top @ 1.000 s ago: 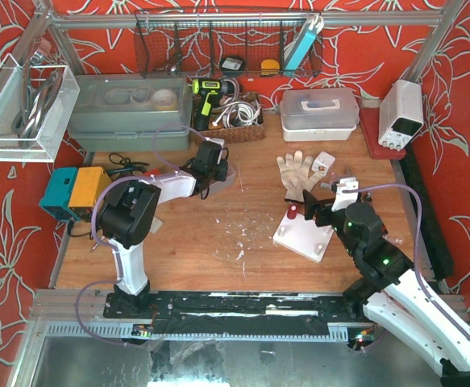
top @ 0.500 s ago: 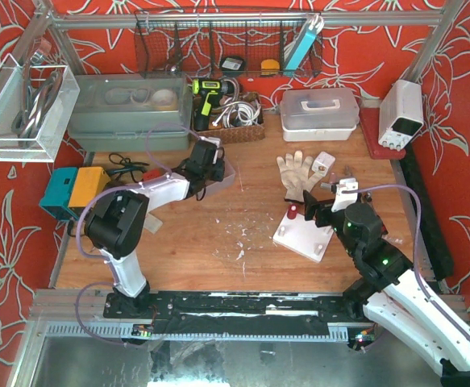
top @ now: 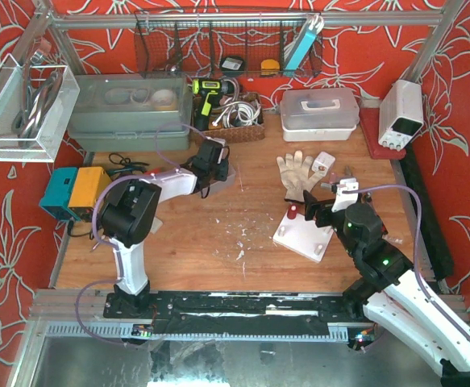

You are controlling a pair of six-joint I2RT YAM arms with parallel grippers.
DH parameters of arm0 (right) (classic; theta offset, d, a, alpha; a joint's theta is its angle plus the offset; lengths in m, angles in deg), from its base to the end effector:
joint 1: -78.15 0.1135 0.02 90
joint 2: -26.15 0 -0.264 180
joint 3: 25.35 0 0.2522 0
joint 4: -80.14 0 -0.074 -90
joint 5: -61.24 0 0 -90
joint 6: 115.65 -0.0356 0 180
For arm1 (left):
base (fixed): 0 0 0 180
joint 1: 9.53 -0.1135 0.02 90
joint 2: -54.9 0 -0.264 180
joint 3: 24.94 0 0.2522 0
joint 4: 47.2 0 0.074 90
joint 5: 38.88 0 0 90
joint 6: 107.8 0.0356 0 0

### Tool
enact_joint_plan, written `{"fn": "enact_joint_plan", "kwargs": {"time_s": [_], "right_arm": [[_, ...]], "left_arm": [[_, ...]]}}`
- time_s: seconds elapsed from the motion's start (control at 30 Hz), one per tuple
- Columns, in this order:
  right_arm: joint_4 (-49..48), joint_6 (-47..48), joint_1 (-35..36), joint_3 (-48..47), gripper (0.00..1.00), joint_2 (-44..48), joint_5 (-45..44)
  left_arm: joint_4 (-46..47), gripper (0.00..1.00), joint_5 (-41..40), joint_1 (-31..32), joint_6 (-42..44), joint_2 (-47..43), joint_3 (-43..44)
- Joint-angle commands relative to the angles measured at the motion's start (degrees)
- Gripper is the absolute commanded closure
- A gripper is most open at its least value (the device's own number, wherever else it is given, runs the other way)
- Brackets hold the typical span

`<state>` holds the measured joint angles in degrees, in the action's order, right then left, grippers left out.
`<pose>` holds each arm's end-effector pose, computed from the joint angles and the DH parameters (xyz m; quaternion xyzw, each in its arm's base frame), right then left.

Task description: Install the large spring

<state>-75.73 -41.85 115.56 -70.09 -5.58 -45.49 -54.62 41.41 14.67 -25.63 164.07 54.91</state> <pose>0.1232 0.0813 0.2883 -0.0498 0.7680 0.1832 0.6116 0.3801 -0.1642 0.1741 0.0893 0.8870 -0.0505 0.4502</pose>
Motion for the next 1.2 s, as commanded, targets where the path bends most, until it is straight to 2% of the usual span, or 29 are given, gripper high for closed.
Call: {"fn": "enact_joint_plan", "kwargs": {"time_s": [0.0, 0.27, 0.57, 0.7, 1.17], "right_arm": [[0.35, -0.10, 0.03, 0.18, 0.01, 0.48, -1.64], [0.62, 0.01, 0.04, 0.23, 0.01, 0.71, -2.14], [0.70, -0.05, 0.03, 0.47, 0.01, 0.73, -2.78], [0.61, -0.14, 0.03, 0.64, 0.01, 0.64, -2.86], [0.19, -1.10, 0.03, 1.19, 0.01, -0.63, -1.70]], "left_arm": [[-1.01, 0.50, -0.98, -0.22, 0.54, 2.96, 2.24], [-0.55, 0.52, -2.40, -0.38, 0.56, 6.54, 4.62], [0.63, 0.68, -2.20, -0.41, 2.71, 5.84, 3.79], [0.52, 0.76, -0.97, -0.39, 3.02, 3.67, 2.83], [0.54, 0.87, 0.61, -0.34, 3.22, -7.05, -6.35]]}}
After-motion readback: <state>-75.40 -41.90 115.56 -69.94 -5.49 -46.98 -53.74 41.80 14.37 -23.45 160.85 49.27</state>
